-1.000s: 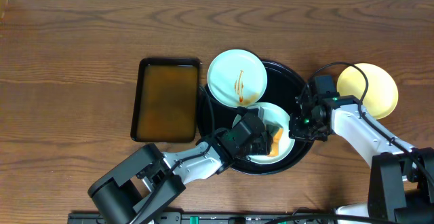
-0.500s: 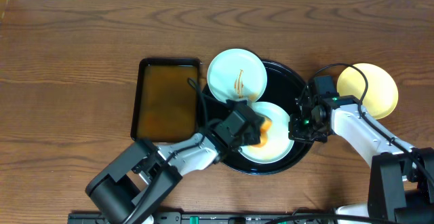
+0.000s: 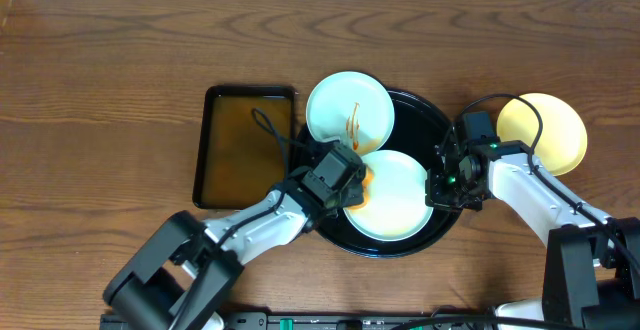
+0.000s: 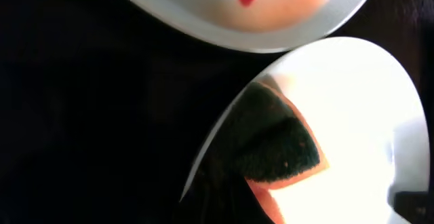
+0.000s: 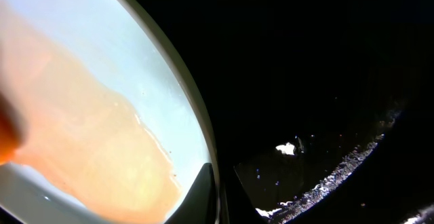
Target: Clean dirty plates on tray and stack at the side
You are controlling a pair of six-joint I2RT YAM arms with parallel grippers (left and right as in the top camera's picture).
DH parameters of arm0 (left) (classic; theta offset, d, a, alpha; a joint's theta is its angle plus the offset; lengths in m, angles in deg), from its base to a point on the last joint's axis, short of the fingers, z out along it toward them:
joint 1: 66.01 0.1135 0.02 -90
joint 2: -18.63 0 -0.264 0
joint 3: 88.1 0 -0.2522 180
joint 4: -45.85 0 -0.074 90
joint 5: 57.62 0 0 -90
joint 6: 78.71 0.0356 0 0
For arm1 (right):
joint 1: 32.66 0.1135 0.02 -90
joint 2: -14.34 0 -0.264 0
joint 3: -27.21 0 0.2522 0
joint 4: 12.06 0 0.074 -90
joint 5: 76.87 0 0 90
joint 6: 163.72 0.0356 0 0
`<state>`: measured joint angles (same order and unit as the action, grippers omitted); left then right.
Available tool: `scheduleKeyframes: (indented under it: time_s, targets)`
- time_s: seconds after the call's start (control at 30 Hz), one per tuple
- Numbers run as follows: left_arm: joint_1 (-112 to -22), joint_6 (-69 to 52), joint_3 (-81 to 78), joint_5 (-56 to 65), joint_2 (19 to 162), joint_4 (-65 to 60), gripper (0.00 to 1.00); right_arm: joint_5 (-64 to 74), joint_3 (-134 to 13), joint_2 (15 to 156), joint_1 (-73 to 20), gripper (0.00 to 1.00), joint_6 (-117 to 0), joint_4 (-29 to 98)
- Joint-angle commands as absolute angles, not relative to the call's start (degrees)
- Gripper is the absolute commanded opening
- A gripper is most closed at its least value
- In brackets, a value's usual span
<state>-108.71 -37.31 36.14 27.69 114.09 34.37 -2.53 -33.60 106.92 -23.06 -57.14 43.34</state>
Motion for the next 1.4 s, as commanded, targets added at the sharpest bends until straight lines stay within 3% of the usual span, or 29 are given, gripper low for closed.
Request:
scheduleKeyframes:
  time_s: [0.0, 0.3, 0.67, 0.93, 1.17, 1.37]
  targets:
    - [-107.81, -29.38, 37.71, 41.46, 112.01, 32.32, 0.07, -1.65, -33.25, 106.13, -22.45, 0.01, -56.57, 43.69]
    - [-107.81, -25.14, 37.71, 35.06, 108.47, 34.74, 0.07, -1.63, -33.25, 106.13, -22.47, 0.01, -56.57, 43.89]
    - [-105.84, -20.24, 37.74, 45.13, 98.96, 25.78, 0.07, -1.70, -33.25, 106.13, -22.45, 0.02, -56.61, 42.84]
    - [-97.32, -20.20, 37.74, 45.07, 98.72, 24.78, 0.07, -1.70, -33.20, 106.13, -22.45, 0.16, -56.61, 40.15]
    - [-92.99, -20.22, 37.74, 45.09, 98.55, 22.37, 0.07, -1.72, -31.11, 106.20, -22.45, 0.15, -56.61, 38.71]
    - [-89.69, -20.24, 37.74, 45.13, 98.59, 19.68, 0.07, -6.05, -27.43, 106.22, -22.45, 0.08, -57.09, 32.22]
